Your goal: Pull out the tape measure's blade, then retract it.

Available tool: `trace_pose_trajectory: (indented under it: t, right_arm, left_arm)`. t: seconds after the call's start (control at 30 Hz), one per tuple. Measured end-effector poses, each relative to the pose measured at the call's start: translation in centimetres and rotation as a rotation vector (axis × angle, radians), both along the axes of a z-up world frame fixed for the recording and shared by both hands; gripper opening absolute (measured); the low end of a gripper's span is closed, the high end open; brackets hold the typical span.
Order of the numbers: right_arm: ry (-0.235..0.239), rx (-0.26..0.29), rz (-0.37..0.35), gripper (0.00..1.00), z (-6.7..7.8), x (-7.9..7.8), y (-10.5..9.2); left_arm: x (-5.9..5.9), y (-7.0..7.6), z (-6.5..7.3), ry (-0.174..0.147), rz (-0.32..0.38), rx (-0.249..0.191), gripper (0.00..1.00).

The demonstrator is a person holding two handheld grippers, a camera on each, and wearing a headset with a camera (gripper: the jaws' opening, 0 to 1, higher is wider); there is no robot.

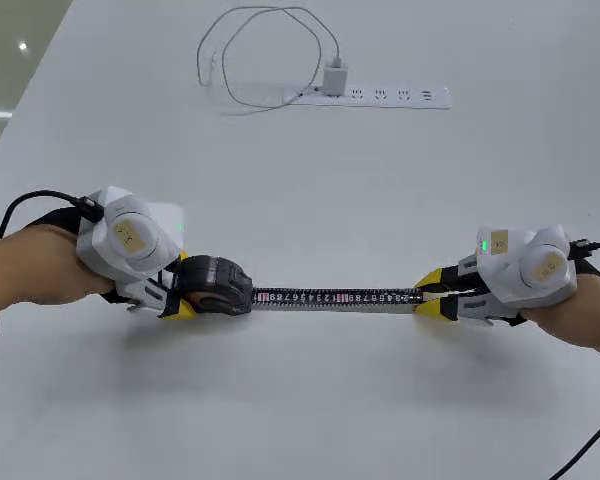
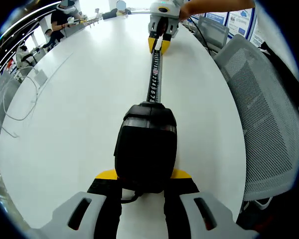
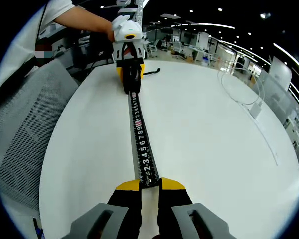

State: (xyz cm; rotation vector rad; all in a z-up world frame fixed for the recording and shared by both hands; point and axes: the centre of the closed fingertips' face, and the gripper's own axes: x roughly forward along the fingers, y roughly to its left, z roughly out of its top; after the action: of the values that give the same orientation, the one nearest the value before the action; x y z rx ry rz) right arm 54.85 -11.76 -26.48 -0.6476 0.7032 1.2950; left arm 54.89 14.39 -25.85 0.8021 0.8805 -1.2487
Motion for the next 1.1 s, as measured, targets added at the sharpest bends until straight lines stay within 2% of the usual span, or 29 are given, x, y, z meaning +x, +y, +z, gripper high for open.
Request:
trace_pose_trajectory:
  t: [1.1]
  right_arm:
    - [0.015,-0.048,0.007,0.06,0.3,0.0,-2.8]
  left_arm:
    - [0.0,0.0,0.0,-0.002,-0.002,0.002,0.27]
